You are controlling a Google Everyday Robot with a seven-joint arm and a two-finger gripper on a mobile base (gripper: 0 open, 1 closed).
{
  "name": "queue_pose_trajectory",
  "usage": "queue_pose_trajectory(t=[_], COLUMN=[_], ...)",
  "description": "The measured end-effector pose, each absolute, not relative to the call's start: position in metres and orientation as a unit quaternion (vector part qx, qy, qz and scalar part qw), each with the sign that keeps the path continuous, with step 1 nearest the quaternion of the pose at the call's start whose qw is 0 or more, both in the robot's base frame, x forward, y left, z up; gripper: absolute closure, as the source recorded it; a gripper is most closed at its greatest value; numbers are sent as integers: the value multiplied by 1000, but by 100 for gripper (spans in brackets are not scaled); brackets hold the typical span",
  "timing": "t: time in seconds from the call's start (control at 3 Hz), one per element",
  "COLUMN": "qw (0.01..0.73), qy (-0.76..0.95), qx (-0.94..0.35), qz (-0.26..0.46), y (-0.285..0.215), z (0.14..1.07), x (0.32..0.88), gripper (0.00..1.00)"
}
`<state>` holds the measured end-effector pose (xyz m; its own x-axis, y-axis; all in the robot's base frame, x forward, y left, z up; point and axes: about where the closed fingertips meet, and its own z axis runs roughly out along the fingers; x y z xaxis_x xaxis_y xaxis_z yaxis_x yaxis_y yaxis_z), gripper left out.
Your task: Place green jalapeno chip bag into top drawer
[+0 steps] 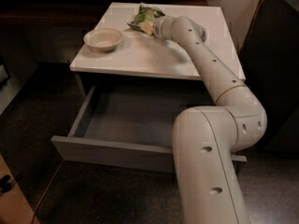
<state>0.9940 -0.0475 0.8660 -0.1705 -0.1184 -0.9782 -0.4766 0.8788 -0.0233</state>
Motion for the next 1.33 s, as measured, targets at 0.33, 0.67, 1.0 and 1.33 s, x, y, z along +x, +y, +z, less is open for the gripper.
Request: queue_pose_trajectory(t=[0.33, 0.67, 1.0, 1.33], qw=[614, 613, 606, 597], qy=[749, 746, 745, 741], qx=[-197, -199, -207, -225], qz=[152, 165, 186, 209], y=[-60, -74, -84, -96], z=[879, 897, 908, 921], x=[979, 946, 905, 847], gripper=[76, 100, 100, 100])
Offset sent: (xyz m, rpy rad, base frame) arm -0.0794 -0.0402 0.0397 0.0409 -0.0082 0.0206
